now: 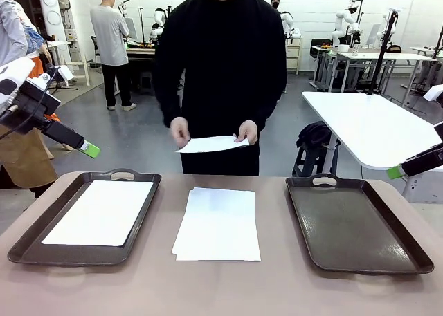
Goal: Sort the A4 documents.
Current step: Receive the A4 Paper.
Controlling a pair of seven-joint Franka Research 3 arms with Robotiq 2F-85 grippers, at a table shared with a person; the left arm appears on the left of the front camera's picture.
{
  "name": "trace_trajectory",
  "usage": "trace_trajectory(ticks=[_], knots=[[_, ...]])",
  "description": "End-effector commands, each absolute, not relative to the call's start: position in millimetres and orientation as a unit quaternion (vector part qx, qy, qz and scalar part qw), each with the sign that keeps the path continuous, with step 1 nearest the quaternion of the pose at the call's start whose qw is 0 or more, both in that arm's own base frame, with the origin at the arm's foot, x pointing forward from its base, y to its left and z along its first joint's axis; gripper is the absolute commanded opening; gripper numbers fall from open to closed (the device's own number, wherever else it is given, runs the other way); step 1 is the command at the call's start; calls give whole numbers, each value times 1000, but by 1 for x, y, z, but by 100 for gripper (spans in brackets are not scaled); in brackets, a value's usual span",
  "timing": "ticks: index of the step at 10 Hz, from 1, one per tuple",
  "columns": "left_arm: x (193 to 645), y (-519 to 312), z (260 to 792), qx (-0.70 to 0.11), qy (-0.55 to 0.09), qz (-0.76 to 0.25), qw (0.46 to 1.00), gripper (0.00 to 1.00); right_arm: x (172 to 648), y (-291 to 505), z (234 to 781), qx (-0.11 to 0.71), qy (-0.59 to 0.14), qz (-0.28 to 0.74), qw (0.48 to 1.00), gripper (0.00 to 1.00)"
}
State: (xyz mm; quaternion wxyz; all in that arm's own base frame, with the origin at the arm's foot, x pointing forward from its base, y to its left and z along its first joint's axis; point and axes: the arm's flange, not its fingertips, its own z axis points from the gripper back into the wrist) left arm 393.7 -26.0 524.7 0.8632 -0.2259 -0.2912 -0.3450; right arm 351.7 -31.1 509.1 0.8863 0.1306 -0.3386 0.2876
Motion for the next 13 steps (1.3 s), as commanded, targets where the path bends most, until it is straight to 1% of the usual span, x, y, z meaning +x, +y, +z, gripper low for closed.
trace_trajectory(ticks=[1,13], knots=[[394,-26,524,-228,-291,-345,863,100,353,-31,507,140,-338,288,885,100],[394,-26,524,-228,-291,-345,863,100,353,-31,507,140,-338,288,885,100]])
